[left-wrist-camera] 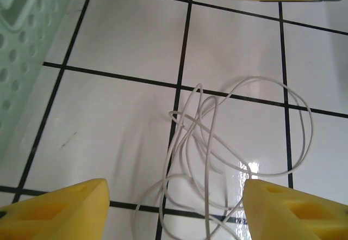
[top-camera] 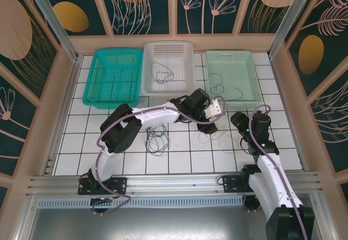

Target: Untangle the cables

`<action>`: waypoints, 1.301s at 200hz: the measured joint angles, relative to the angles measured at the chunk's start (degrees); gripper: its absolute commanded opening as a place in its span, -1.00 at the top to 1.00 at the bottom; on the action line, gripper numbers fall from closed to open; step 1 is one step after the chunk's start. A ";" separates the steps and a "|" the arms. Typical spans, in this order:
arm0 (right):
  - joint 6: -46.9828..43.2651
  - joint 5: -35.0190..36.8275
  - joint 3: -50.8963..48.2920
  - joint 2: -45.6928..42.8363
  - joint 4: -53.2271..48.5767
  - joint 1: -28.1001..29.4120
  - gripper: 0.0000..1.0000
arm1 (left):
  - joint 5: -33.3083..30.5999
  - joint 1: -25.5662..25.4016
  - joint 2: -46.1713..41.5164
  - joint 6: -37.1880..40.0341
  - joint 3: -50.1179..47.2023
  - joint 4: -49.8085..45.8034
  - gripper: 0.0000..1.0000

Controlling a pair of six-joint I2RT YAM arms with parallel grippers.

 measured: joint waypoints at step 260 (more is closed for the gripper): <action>1.20 -5.49 -3.93 -2.80 4.09 0.00 -0.42 | -6.56 -0.66 -11.80 -8.13 -5.16 4.61 0.88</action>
